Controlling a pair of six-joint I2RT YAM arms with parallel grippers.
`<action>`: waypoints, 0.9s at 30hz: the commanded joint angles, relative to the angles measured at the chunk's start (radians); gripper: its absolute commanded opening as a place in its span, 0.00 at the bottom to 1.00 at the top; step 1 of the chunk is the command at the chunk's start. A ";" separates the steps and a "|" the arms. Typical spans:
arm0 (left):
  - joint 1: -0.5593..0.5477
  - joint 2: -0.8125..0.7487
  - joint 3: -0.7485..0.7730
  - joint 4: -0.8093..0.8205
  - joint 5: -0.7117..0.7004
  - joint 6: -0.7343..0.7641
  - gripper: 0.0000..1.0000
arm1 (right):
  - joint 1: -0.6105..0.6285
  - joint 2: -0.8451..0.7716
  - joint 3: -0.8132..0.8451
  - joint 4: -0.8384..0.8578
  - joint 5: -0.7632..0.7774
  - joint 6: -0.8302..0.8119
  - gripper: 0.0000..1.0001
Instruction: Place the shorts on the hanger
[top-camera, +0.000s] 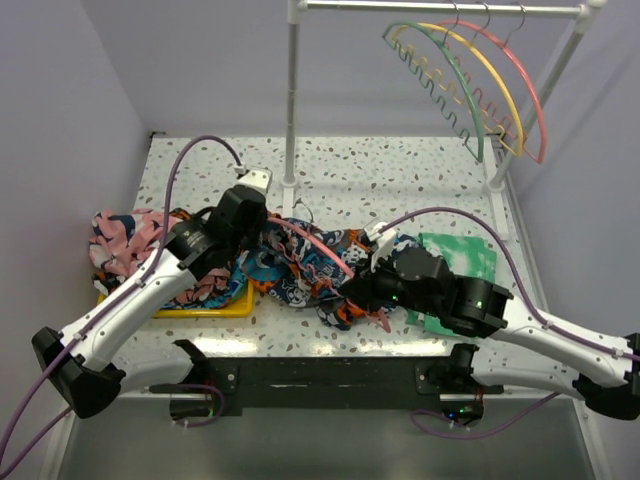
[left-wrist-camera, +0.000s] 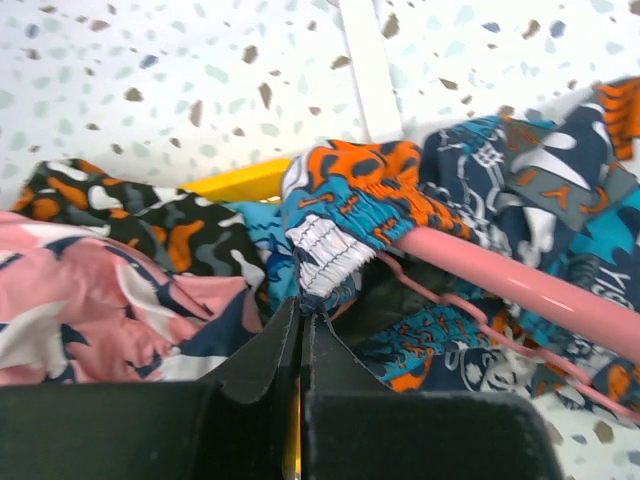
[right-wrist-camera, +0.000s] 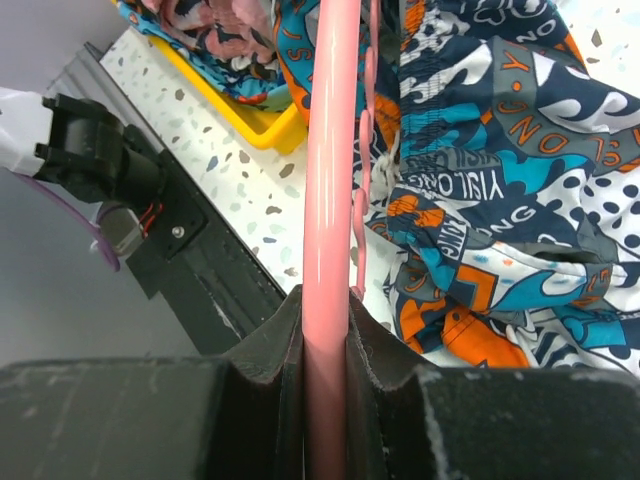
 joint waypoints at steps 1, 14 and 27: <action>-0.003 0.015 0.102 -0.004 -0.105 0.059 0.00 | 0.003 -0.058 -0.008 0.072 -0.042 -0.021 0.00; -0.115 -0.065 0.098 0.057 0.122 0.211 0.00 | 0.003 -0.015 -0.140 0.396 -0.131 -0.085 0.00; -0.115 -0.335 -0.134 0.177 0.064 0.027 0.34 | 0.003 0.104 -0.292 0.773 -0.151 -0.012 0.00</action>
